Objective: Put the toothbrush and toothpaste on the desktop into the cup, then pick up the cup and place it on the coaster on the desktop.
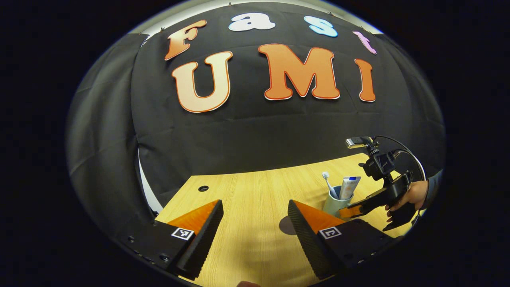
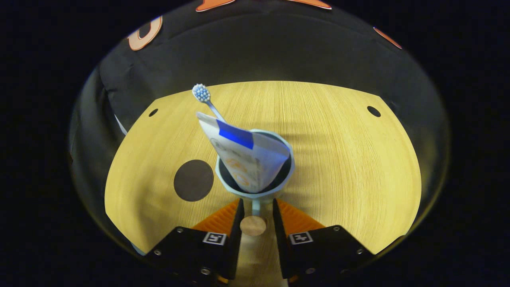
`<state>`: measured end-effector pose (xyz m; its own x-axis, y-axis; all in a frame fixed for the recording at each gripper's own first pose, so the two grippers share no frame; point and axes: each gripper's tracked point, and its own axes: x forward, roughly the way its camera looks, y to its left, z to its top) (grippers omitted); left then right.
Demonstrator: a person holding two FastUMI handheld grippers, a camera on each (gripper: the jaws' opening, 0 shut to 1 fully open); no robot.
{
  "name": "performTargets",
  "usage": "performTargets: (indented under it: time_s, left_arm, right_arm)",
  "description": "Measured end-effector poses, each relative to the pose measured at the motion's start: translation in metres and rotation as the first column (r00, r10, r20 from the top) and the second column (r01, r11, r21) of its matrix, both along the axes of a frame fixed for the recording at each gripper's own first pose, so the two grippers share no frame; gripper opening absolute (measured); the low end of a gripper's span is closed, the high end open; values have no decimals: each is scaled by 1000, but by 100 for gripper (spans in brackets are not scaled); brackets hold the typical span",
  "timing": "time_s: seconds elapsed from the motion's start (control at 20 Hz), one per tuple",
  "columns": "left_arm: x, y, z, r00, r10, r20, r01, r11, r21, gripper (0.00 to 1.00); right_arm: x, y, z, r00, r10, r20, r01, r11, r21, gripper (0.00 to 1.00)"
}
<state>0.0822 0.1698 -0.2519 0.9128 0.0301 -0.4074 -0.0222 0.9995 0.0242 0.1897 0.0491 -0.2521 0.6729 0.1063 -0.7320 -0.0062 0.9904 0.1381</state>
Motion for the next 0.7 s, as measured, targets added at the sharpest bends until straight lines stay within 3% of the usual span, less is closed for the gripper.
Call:
performTargets:
  time_s: [0.15, 0.3, 0.7]
  left_arm:
    - [-3, 6, -2, 1000, 15, -5, -15, 1000, 4, 98]
    - [-4, 5, 0, 1000, 16, -6, -16, 1000, -3, 98]
    - [-11, 16, 2, 1000, 27, 6, -27, 1000, -3, 98]
  right_arm:
    - [-3, 1, -1, 1000, 17, 9, -17, 998, -66, 26]
    - [-2, 3, 3, 999, 50, 9, -50, 997, -58, 18]
    - [1, 8, 20, 991, 119, 58, -115, 991, -71, 17]
